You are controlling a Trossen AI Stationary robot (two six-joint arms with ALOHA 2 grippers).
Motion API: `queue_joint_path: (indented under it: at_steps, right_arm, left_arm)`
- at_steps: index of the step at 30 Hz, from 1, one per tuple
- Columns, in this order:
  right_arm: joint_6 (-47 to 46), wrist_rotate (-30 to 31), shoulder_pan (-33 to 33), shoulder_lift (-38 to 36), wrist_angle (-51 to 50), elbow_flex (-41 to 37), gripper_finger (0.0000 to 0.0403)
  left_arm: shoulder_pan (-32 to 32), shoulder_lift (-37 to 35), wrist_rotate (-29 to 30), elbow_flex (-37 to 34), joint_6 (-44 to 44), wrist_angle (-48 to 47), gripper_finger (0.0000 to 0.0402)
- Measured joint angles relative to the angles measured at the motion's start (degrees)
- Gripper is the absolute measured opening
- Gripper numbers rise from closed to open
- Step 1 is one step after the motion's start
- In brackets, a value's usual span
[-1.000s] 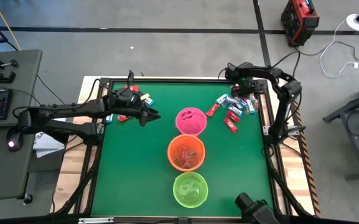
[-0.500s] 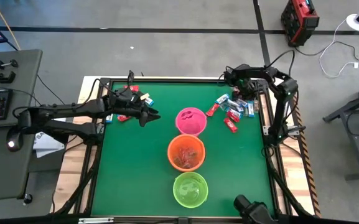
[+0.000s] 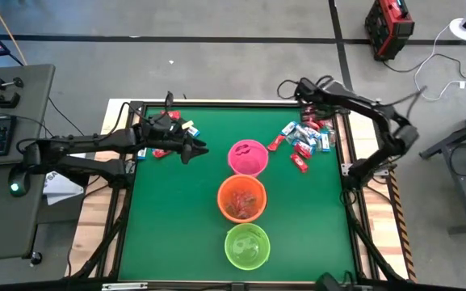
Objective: Sort candy by brand, put in halloween buckets
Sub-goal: Put the orange gummy into the orange bucket
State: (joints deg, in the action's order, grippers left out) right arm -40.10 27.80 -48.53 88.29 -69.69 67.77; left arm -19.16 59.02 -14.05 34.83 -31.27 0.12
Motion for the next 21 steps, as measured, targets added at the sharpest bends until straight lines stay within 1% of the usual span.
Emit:
queue_joint_path:
  at_steps: [2,4,6,8,10,12,14,17,19,21]
  right_arm:
    - [0.08,-2.76,-0.74,-1.98,0.07,-0.51,0.0000]
    - [-1.02,-5.32,-1.06,-3.52,-0.37,-2.67,0.0002]
    - [-2.68,-6.41,-0.87,-4.69,-1.17,-6.21,0.0009]
    - [-5.50,-6.62,-0.51,-6.72,-2.26,-10.60,0.0024]
    - [-7.79,-7.70,-0.67,-8.87,-2.24,-15.47,0.0048]
    - [-8.56,-9.89,-1.33,-11.31,1.33,-19.45,0.0079]
    - [-9.47,-9.26,-1.73,-13.59,5.65,-22.53,0.0113]
    - [-11.88,-8.07,-3.36,-14.78,10.21,-25.65,0.0159]
    - [-13.12,-6.90,-4.64,-14.64,13.85,-26.87,0.0180]
    - [-13.29,-6.92,-5.73,-13.66,18.12,-27.97,0.0190]
  left_arm:
    - [0.00,0.02,0.64,0.00,-0.02,0.05,0.0216]
    - [0.00,0.02,0.87,0.00,-0.03,0.23,0.0216]
    - [0.00,0.01,0.89,0.02,-0.33,0.18,0.0216]
    - [0.00,0.02,0.89,0.02,-1.39,0.20,0.0216]
    - [0.00,0.02,0.90,0.00,-1.55,0.17,0.0216]
    - [0.00,0.01,1.06,0.01,-1.53,0.20,0.0216]
    - [0.00,0.02,1.78,0.00,-1.53,0.20,0.0216]
    - [0.00,0.00,2.31,0.00,-1.53,0.22,0.0216]
    - [0.00,0.02,2.35,0.00,-1.55,0.22,0.0216]
    - [0.00,0.02,2.36,0.01,-1.56,0.22,0.0216]
